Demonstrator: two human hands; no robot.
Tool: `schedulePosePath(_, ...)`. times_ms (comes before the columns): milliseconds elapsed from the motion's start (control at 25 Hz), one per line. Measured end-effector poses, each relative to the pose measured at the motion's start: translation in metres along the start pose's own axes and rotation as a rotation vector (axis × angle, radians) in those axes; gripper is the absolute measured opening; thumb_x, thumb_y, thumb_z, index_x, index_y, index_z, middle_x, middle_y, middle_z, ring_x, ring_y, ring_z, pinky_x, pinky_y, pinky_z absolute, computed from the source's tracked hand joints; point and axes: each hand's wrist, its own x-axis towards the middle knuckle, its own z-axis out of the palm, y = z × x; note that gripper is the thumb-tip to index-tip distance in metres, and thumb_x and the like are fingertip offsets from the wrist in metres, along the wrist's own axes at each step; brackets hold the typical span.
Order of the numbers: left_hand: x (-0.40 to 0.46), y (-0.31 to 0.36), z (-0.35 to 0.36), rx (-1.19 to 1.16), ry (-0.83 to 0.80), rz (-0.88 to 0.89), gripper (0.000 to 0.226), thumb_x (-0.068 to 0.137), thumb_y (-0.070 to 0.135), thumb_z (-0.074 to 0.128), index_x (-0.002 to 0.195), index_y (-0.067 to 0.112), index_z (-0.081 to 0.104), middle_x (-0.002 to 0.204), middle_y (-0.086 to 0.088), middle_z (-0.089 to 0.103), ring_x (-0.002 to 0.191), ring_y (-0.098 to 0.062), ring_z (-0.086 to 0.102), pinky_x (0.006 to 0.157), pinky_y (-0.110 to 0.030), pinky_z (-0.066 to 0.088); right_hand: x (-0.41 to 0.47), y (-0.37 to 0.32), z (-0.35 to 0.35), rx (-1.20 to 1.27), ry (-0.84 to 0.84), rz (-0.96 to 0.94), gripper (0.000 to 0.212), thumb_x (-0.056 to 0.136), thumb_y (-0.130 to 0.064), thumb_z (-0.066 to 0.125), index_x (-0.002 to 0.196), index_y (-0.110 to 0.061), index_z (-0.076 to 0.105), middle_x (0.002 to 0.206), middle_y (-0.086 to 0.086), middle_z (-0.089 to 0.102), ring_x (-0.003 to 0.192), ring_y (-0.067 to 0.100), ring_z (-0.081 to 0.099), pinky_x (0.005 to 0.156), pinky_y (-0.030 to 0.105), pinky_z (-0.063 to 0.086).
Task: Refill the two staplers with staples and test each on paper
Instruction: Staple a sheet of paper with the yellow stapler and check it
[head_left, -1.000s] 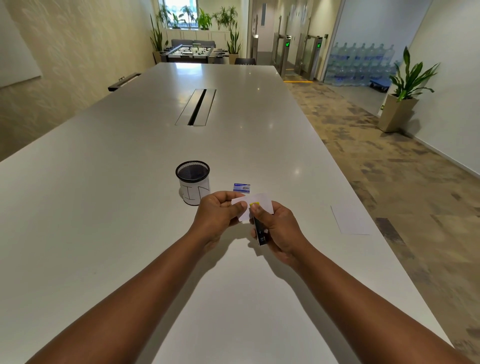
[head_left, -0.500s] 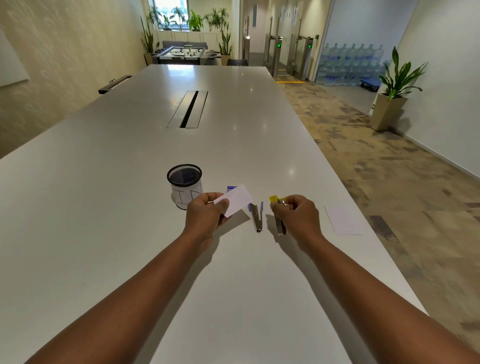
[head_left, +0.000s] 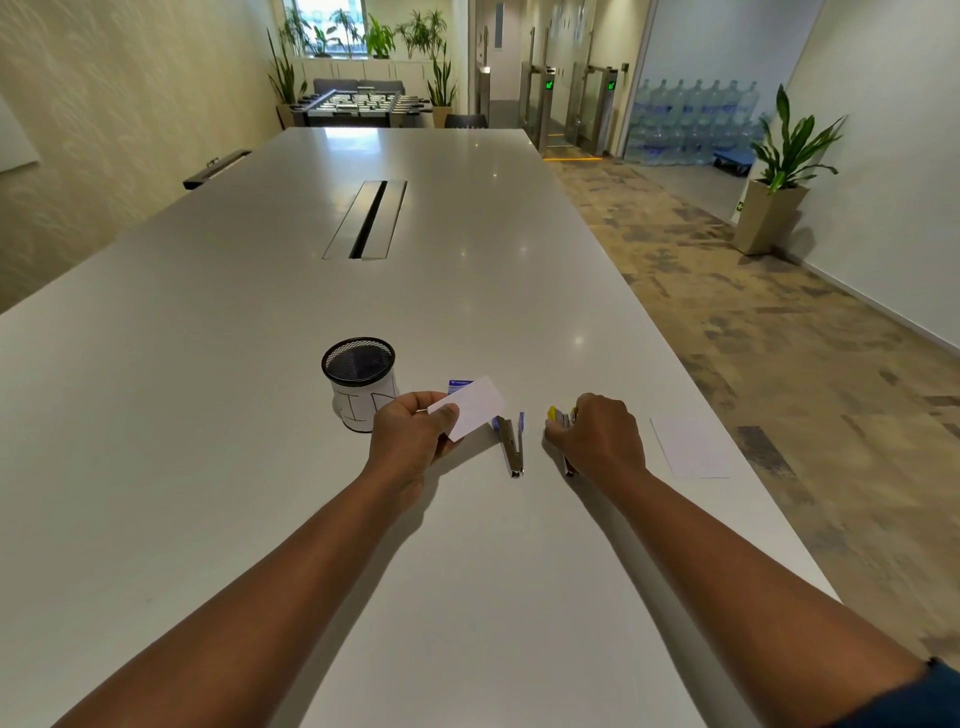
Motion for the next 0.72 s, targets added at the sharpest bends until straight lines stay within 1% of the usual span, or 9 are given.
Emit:
schedulePosePath(240, 0.006, 0.001, 0.002, -0.018, -0.013, -0.007, 0.014, 0.09, 0.006, 0.073, 0.103, 0.01, 0.073, 0.104, -0.014, 0.075, 0.089, -0.025, 0.071, 0.063, -0.024, 0.058, 0.007, 0.001, 0.005, -0.059, -0.076, 0.018, 0.047, 0.087, -0.04, 0.067, 0.061, -0.016, 0.036, 0.06, 0.001, 0.043, 0.065, 0.032, 0.053, 0.058, 0.032, 0.034)
schedulePosePath(400, 0.003, 0.004, 0.003, -0.039, -0.036, -0.003, 0.013, 0.089, 0.004, 0.073, 0.101, 0.01, 0.073, 0.102, -0.013, 0.077, 0.091, -0.025, 0.073, 0.064, -0.025, 0.059, 0.003, 0.003, 0.003, -0.054, -0.052, 0.02, 0.048, 0.085, -0.046, 0.068, 0.064, -0.014, 0.039, 0.063, 0.001, 0.046, 0.066, 0.032, 0.055, 0.054, 0.032, 0.03)
schedulePosePath(440, 0.001, 0.006, 0.002, -0.044, -0.044, 0.005, 0.013, 0.089, 0.003, 0.072, 0.101, 0.009, 0.073, 0.101, -0.012, 0.077, 0.09, -0.024, 0.073, 0.065, -0.025, 0.06, 0.001, 0.002, 0.002, -0.048, -0.02, -0.009, 0.043, 0.085, -0.047, 0.07, 0.07, -0.013, 0.047, 0.07, 0.002, 0.05, 0.071, 0.032, 0.057, 0.057, 0.032, 0.033)
schedulePosePath(480, -0.001, 0.008, 0.002, -0.053, -0.054, 0.015, 0.013, 0.089, 0.003, 0.072, 0.101, 0.008, 0.073, 0.098, -0.01, 0.078, 0.088, -0.022, 0.073, 0.066, -0.026, 0.06, -0.002, -0.001, -0.001, -0.015, 0.021, -0.063, 0.037, 0.084, -0.045, 0.073, 0.084, -0.012, 0.057, 0.082, 0.004, 0.055, 0.077, 0.031, 0.06, 0.061, 0.032, 0.038)
schedulePosePath(520, -0.003, 0.012, 0.001, -0.061, -0.067, 0.028, 0.013, 0.089, 0.002, 0.072, 0.1, 0.008, 0.074, 0.094, -0.007, 0.079, 0.085, -0.02, 0.074, 0.066, -0.026, 0.06, -0.005, -0.006, -0.005, 0.059, 0.053, -0.125, 0.039, 0.082, -0.041, 0.076, 0.105, -0.012, 0.064, 0.096, 0.005, 0.058, 0.082, 0.028, 0.061, 0.066, 0.033, 0.043)
schedulePosePath(560, -0.005, 0.015, 0.0, -0.066, -0.086, 0.043, 0.012, 0.088, 0.001, 0.072, 0.098, 0.008, 0.074, 0.09, -0.004, 0.08, 0.082, -0.018, 0.074, 0.066, -0.026, 0.06, -0.008, -0.012, -0.009, 0.162, 0.067, -0.195, 0.049, 0.081, -0.035, 0.079, 0.123, -0.015, 0.064, 0.109, 0.003, 0.058, 0.086, 0.023, 0.062, 0.071, 0.032, 0.048)
schedulePosePath(600, -0.008, 0.019, -0.001, -0.07, -0.106, 0.059, 0.012, 0.088, 0.001, 0.072, 0.097, 0.01, 0.074, 0.086, -0.001, 0.08, 0.079, -0.015, 0.074, 0.066, -0.025, 0.06, -0.011, -0.019, -0.014, 0.274, 0.064, -0.277, 0.057, 0.08, -0.028, 0.081, 0.132, -0.019, 0.062, 0.117, -0.001, 0.056, 0.088, 0.018, 0.062, 0.074, 0.028, 0.051)
schedulePosePath(680, -0.014, 0.028, -0.002, -0.085, -0.139, 0.084, 0.015, 0.088, 0.0, 0.073, 0.095, 0.013, 0.074, 0.084, 0.002, 0.079, 0.076, -0.012, 0.074, 0.066, -0.025, 0.06, -0.018, -0.034, -0.025, 0.421, 0.041, -0.442, 0.057, 0.08, -0.017, 0.082, 0.133, -0.025, 0.064, 0.127, -0.006, 0.054, 0.1, 0.011, 0.061, 0.074, 0.012, 0.049)
schedulePosePath(720, -0.018, 0.033, -0.002, -0.094, -0.155, 0.088, 0.016, 0.088, 0.0, 0.073, 0.095, 0.013, 0.074, 0.087, 0.0, 0.079, 0.076, -0.013, 0.074, 0.066, -0.025, 0.06, -0.021, -0.039, -0.03, 0.451, 0.032, -0.502, 0.05, 0.081, -0.013, 0.081, 0.129, -0.024, 0.067, 0.13, -0.005, 0.057, 0.107, 0.011, 0.06, 0.076, 0.01, 0.047)
